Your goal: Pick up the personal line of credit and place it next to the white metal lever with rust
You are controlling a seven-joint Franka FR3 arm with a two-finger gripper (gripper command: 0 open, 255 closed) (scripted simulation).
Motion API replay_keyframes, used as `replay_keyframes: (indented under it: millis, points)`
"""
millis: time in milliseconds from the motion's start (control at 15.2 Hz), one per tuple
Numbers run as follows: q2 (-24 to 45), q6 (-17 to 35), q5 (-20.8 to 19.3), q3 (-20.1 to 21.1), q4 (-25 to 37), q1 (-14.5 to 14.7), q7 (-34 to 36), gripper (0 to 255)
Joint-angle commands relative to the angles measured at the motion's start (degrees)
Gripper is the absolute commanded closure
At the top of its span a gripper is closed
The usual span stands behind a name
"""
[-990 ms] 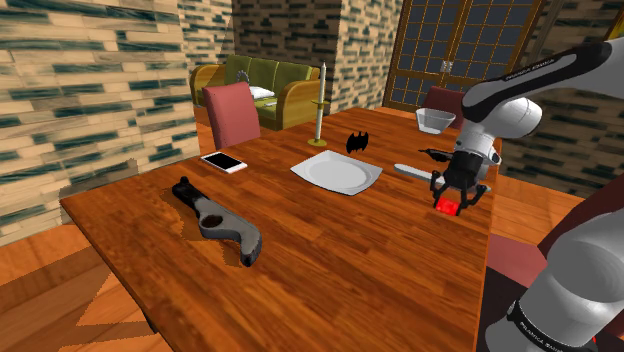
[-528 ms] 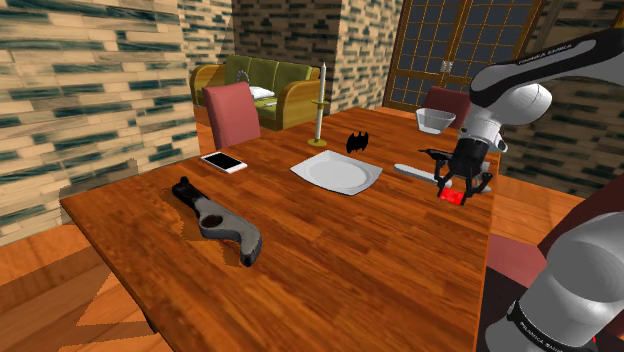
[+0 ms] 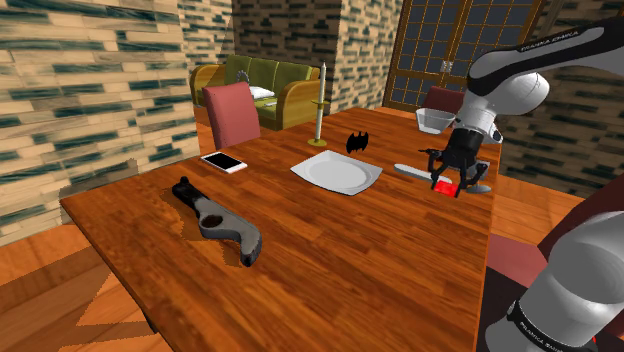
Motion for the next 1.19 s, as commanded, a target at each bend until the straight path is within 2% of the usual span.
replay_keyframes:
  millis: [0, 594, 1122]
  points:
    - [0.4, 1.1, 2.2, 1.9, 0.2, 1.5, 2.2, 255]
    - [7.2, 8.6, 12.0, 10.7, 4.4, 9.1, 11.0, 255]
    - [16.8, 14.6, 17.6, 17.4, 12.8, 14.6, 18.2, 255]
